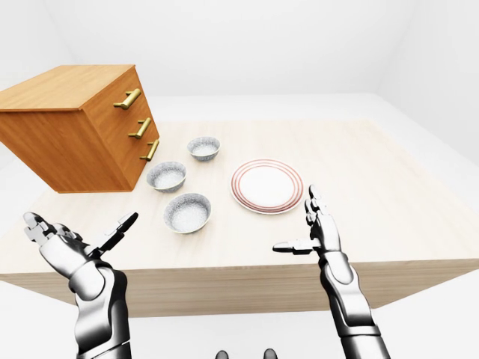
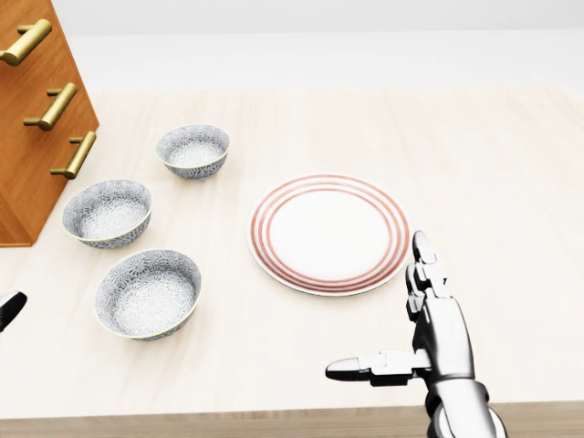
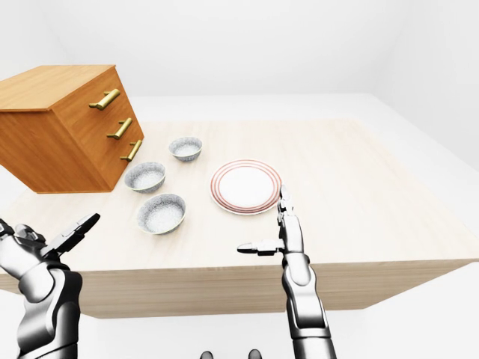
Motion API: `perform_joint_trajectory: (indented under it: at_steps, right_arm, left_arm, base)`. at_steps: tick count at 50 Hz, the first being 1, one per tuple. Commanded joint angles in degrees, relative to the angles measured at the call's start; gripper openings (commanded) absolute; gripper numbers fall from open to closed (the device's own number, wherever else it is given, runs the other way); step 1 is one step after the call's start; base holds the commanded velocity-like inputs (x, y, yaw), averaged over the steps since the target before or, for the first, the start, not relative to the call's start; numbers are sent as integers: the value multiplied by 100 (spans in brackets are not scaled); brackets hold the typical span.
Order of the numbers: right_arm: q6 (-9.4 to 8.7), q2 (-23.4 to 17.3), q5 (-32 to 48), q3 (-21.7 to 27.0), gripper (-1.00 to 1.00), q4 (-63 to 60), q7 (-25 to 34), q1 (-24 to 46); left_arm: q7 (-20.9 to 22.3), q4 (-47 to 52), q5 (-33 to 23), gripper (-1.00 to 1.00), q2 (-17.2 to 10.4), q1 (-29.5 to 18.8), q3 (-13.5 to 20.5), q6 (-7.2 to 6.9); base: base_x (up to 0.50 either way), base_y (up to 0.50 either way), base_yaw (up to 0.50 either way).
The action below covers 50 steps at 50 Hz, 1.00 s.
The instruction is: Put the bowl at the front on the plate.
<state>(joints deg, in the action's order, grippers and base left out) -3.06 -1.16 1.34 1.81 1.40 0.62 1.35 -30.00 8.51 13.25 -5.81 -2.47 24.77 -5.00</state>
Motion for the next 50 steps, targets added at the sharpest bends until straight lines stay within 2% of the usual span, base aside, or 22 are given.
perform_joint_trajectory:
  at_steps: [1,13,18,20,22,24,25,27,28,31,33,34,35,37,38,39,41,43,45,47,48,50]
  right_arm:
    - [-49,-2,28,1,100,25,-14,21]
    - [-49,-1,29,1,100,25,-13,21]
    - [32,3,-14,-50,100,-33,101,7]
    - [-51,18,31,-68,100,-119,73,-8]
    - [-54,11,34,-56,100,-99,75,11]
    - [-23,12,52,-68,100,-111,90,0]
    - [-60,16,64,-63,100,-180,68,-24]
    - [-6,12,0,-23,100,-160,91,-21]
    - [-41,19,9,-31,100,-169,75,-22]
    - [-28,20,-5,-39,100,-170,89,-36]
    - [23,9,-28,-12,100,-96,94,-19]
    - [-6,18,-48,-20,100,-157,105,-38]
    - [12,11,-33,-36,100,-172,119,-46]
    - [-1,14,-4,-61,100,-178,127,-47]
    - [59,4,-12,-48,100,-110,144,-29]
    - [102,-1,-16,-35,100,-55,151,-17]
    - [74,3,-24,-38,100,-80,165,-15]
    - [109,-3,-9,-38,100,-27,175,-4]
    - [29,10,12,-64,100,-99,172,-16]
    - [145,2,0,-55,100,35,207,11]
    - [127,3,5,-56,100,19,205,7]
    - [110,6,10,-57,100,-9,202,1]
  left_arm:
    - [0,-11,11,100,-3,-3,-6,0]
    - [0,-11,11,100,-3,-2,-7,0]
    - [0,-21,5,100,3,15,-4,0]
    - [0,37,-6,100,12,26,3,1]
    - [0,-61,-70,100,7,-18,2,91]
    - [0,-128,-4,100,-43,-112,45,32]
    - [0,-213,14,100,-55,-142,47,99]
    - [0,-138,15,100,-52,-87,20,83]
    - [0,-45,16,100,-32,-36,23,135]
    - [0,-154,51,100,-50,-91,37,160]
    - [0,-120,63,100,-55,-75,26,111]
    - [0,-195,32,100,-46,-73,8,201]
    - [0,-193,19,100,-41,-60,-7,222]
    - [0,-66,18,100,-37,-8,-3,142]
    - [0,-66,8,100,-33,-19,-1,131]
    - [0,-161,-15,100,-30,-49,-5,197]
    - [0,-151,-12,100,-34,-51,-3,185]
    - [0,-220,-31,100,-35,-68,-11,254]
    - [0,-269,-30,100,-41,-84,-10,296]
    - [0,-98,68,100,-64,-67,20,54]
    - [0,-193,62,100,-65,-106,30,121]
    - [0,-159,52,100,-61,-77,12,108]
  base:
    - [0,0,0]
    - [0,0,0]
    - [0,0,0]
    - [0,0,0]
    - [0,0,0]
    - [0,0,0]
    - [0,0,0]
    - [0,0,0]
    - [0,0,0]
    - [0,0,0]
    - [0,0,0]
    - [0,0,0]
    - [0,0,0]
    - [35,0,0]
    - [42,0,0]
    - [45,0,0]
    - [48,0,0]
    - [48,0,0]
    - [49,0,0]
    - [50,0,0]
    - [50,0,0]
    - [50,0,0]
